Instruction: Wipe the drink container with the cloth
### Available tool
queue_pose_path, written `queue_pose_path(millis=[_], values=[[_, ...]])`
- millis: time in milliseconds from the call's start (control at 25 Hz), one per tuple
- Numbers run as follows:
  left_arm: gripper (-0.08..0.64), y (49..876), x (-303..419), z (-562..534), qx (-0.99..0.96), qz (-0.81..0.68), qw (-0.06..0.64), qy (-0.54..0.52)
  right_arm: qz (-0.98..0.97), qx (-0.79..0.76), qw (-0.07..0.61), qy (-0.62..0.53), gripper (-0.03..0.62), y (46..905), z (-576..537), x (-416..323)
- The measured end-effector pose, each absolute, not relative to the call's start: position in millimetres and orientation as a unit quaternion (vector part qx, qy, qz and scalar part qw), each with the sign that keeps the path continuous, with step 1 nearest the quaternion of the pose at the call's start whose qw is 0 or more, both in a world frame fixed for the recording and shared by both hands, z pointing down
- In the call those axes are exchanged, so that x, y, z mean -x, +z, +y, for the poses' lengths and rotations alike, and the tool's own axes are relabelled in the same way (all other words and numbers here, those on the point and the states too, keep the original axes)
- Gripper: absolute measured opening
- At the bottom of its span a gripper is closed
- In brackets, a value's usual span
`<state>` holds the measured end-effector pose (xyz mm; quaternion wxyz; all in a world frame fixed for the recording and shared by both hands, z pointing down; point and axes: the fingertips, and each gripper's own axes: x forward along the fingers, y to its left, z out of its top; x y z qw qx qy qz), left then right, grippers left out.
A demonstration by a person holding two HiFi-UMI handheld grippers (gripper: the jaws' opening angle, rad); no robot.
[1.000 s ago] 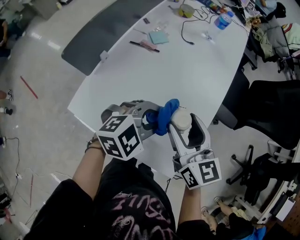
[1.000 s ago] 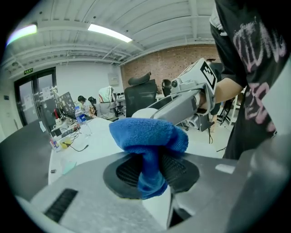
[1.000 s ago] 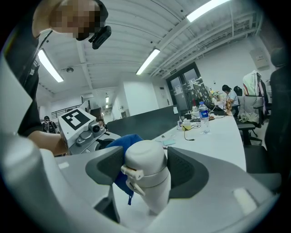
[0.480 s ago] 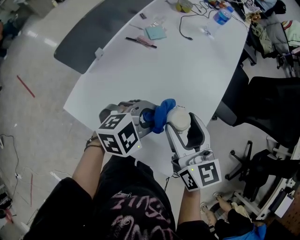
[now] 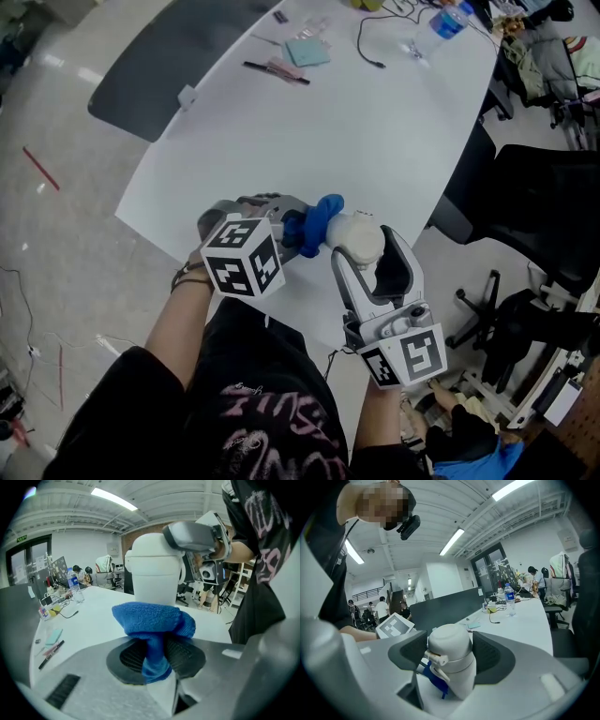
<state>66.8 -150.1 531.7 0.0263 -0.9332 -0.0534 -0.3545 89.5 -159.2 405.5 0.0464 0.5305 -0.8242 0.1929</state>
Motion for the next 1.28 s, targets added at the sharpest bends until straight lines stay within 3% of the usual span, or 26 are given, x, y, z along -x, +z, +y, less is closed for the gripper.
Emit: queue_pose_path(millis=[640,1000,1280], values=[[0.103,554.7,-58.5,-154.1,0.917,-0.044,0.035,-0.395,-0.823,-0.533,0.049,0.191,0.310,407.4,-158.4,-90.6],[0.103,493.2,-29.3,-181.2,0.958,0.091,-0.053,-0.268,-0.827,-0.528,0.044,0.188,0.313,407.2,-156.6,-90.0],[0.102,448.9,-10.6,-188.8,0.963,0.156,-0.075,-0.205,-0.829,-0.523,0.048,0.189,0.314,407.7,-155.7,-91.4]])
